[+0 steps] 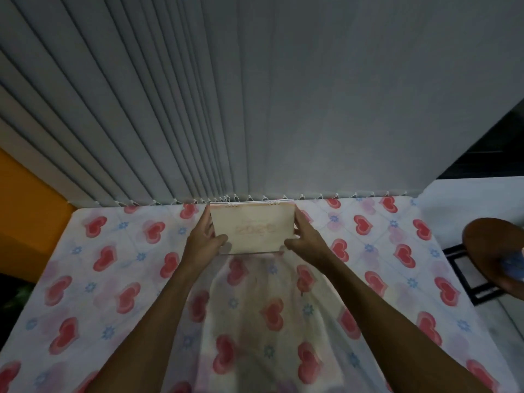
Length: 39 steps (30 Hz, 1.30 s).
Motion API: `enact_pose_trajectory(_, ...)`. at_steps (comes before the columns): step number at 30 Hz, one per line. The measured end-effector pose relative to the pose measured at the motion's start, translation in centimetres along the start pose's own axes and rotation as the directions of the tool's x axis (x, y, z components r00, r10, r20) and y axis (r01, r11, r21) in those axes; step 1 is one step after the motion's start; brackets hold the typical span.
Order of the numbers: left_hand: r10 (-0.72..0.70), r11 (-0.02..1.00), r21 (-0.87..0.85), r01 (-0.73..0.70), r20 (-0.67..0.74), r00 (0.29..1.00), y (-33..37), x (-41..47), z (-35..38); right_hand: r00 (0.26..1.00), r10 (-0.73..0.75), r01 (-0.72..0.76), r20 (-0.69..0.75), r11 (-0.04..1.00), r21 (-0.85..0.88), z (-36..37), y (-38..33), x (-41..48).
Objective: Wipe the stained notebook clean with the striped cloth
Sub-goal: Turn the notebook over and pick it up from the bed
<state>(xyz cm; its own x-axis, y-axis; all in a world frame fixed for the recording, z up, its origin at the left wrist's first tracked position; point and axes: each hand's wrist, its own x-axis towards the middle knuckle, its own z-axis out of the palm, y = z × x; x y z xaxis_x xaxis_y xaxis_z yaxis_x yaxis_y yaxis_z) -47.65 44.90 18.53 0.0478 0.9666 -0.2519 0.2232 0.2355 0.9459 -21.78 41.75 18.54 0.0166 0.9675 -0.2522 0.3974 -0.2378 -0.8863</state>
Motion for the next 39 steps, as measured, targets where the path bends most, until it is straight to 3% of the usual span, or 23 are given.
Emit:
enact_pose_trajectory(15, 0.041, 0.998, 0.039, -0.045, 0.095, 0.995, 0.8, 12.1, -1.7, 0.997, -0.063, 0.062, -0.037, 0.998, -0.023, 0.4, -1.8, 10.5)
enact_pose_trajectory(22, 0.038, 0.99, 0.13, -0.053, 0.114, 0.993, -1.1, 12.6, -2.2, 0.998, 0.004, -0.01, -0.06, 0.996, -0.094, 1.2, -0.2, 12.1)
enact_pose_trajectory(39, 0.015, 0.978, 0.204, -0.044, 0.143, 0.99, -1.6, 12.0, -2.6, 0.998, -0.066, 0.066, -0.018, 0.998, -0.009, 1.7, 1.7, 11.8)
